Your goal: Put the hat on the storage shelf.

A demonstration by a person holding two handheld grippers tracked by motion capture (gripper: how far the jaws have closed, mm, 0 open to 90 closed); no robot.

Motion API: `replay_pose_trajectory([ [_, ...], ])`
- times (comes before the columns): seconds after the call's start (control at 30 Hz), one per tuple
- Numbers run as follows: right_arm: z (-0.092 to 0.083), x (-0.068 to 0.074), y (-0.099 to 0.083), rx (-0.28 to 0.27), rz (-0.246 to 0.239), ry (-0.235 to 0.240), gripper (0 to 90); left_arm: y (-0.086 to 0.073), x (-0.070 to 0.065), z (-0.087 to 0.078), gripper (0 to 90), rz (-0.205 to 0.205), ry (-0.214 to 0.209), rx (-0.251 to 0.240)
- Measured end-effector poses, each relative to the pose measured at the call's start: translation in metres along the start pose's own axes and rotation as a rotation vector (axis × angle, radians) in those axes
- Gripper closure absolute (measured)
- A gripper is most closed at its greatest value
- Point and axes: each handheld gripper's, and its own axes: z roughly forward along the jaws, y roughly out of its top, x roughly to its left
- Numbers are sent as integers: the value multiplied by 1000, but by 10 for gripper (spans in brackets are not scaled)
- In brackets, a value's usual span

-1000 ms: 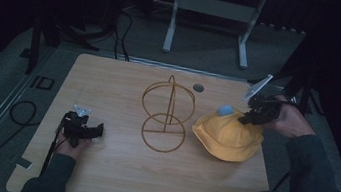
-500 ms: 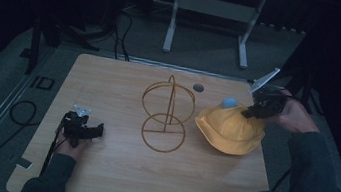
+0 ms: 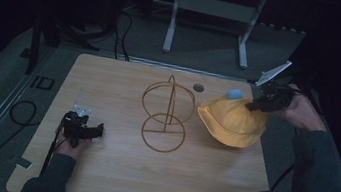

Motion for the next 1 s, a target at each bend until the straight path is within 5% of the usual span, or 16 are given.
replay_pose_trajectory([
  [1.0, -23, -9, -3, -102, 36, 14, 836, 0, 0, 0, 135, 0, 0, 1],
])
